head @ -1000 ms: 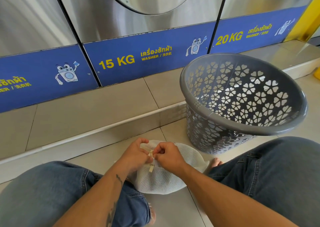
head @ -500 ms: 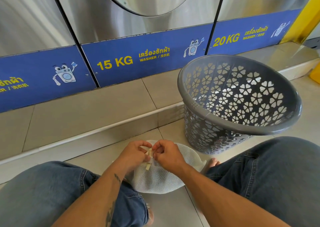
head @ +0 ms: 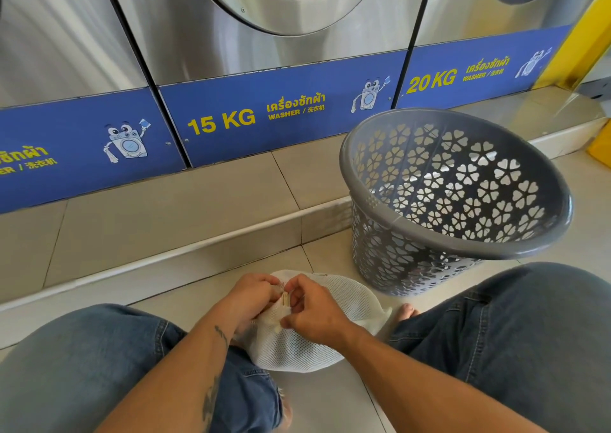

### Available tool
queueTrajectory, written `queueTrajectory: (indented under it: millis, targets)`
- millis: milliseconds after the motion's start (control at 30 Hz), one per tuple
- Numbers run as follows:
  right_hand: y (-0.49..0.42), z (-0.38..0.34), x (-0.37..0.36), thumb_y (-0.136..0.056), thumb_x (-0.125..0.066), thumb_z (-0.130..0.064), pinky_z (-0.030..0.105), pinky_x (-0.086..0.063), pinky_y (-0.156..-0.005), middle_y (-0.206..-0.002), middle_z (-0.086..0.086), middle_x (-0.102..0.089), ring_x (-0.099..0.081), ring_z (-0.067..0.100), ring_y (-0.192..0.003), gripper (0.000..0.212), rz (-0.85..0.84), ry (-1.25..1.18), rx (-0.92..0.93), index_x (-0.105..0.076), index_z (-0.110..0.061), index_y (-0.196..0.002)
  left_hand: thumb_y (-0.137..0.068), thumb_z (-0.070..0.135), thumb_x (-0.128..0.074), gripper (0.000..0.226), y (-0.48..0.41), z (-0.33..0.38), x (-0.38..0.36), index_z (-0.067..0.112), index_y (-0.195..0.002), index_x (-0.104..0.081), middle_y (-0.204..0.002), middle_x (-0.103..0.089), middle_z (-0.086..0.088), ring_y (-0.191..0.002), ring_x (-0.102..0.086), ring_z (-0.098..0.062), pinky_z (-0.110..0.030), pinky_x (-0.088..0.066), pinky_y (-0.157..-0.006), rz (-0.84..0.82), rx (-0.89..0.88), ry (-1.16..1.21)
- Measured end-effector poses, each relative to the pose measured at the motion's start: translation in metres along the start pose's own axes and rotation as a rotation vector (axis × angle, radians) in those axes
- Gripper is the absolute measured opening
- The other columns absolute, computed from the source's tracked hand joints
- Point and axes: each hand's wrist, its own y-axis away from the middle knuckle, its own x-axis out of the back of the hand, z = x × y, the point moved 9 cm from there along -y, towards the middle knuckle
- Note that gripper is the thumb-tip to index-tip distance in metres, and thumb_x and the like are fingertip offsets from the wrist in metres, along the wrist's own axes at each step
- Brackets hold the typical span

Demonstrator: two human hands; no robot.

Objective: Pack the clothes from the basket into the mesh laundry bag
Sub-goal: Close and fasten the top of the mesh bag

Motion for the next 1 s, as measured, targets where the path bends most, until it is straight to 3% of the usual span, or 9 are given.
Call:
queueTrajectory:
  millis: [233, 400, 533, 733, 833, 1000]
  targets:
    - [0.0, 0.002, -0.005, -0.068, -0.085, -0.001, 0.034, -0.061, -0.076, -0.087, -0.001, -0.066, -0.063, 0.01, -0.076, 0.043, 0.001, -0.007, 0.016, -0.067, -0.016, -0.104, -0.078, 0.009, -0.062, 0.024, 0.003, -0.016, 0.003, -0.002, -0.093, -0.076, -0.072, -0.068, -0.012, -0.058, -0.058, -0.023, -0.034, -0.05, -0.063, 0.038, 0.175, 0.097]
    - [-0.003, -0.001, -0.008, -0.069, -0.086, -0.007, 0.037, -0.06, -0.079, -0.096, 0.007, -0.071, -0.066, 0.014, -0.081, 0.04, -0.014, 0.034, 0.033, -0.068, -0.019, -0.103, -0.075, 0.006, -0.069, 0.013, 0.002, -0.018, 0.003, 0.001, -0.082, -0.079, -0.086, -0.077, -0.017, -0.079, -0.073, -0.03, -0.039, -0.059, -0.08, 0.049, 0.209, 0.101]
    - [-0.004, -0.004, -0.01, -0.07, -0.085, -0.011, 0.036, -0.06, -0.077, -0.093, 0.002, -0.07, -0.068, 0.02, -0.085, 0.038, -0.026, 0.097, 0.059, -0.068, -0.022, -0.102, -0.077, 0.0, -0.065, 0.014, -0.003, -0.017, 0.004, 0.0, -0.084, -0.077, -0.086, -0.077, -0.019, -0.086, -0.073, -0.033, -0.046, -0.059, -0.084, 0.06, 0.201, 0.145]
    - [-0.005, -0.009, -0.012, -0.071, -0.081, -0.012, 0.04, -0.059, -0.075, -0.089, -0.002, -0.069, -0.066, 0.018, -0.081, 0.033, -0.048, 0.191, 0.101, -0.065, -0.025, -0.097, -0.074, -0.01, -0.062, 0.021, -0.01, -0.016, 0.003, -0.008, -0.091, -0.073, -0.087, -0.075, -0.025, -0.077, -0.074, -0.034, -0.045, -0.061, -0.075, 0.066, 0.158, 0.227]
    - [-0.004, -0.01, -0.014, -0.073, -0.08, -0.011, 0.039, -0.058, -0.074, -0.089, 0.0, -0.068, -0.065, 0.019, -0.082, 0.032, -0.059, 0.221, 0.113, -0.065, -0.024, -0.098, -0.077, -0.01, -0.061, 0.021, -0.012, -0.012, 0.006, -0.007, -0.095, -0.071, -0.095, -0.073, -0.028, -0.072, -0.07, -0.032, -0.045, -0.06, -0.076, 0.101, 0.118, 0.26]
    - [-0.003, -0.011, -0.015, -0.074, -0.076, -0.007, 0.032, -0.055, -0.073, -0.082, -0.01, -0.063, -0.061, 0.012, -0.077, 0.03, -0.085, 0.245, 0.13, -0.067, -0.022, -0.099, -0.085, -0.006, -0.063, 0.011, -0.015, -0.012, 0.009, -0.004, -0.093, -0.069, -0.085, -0.071, -0.022, -0.071, -0.066, -0.03, -0.042, -0.059, -0.078, 0.154, 0.105, 0.307]
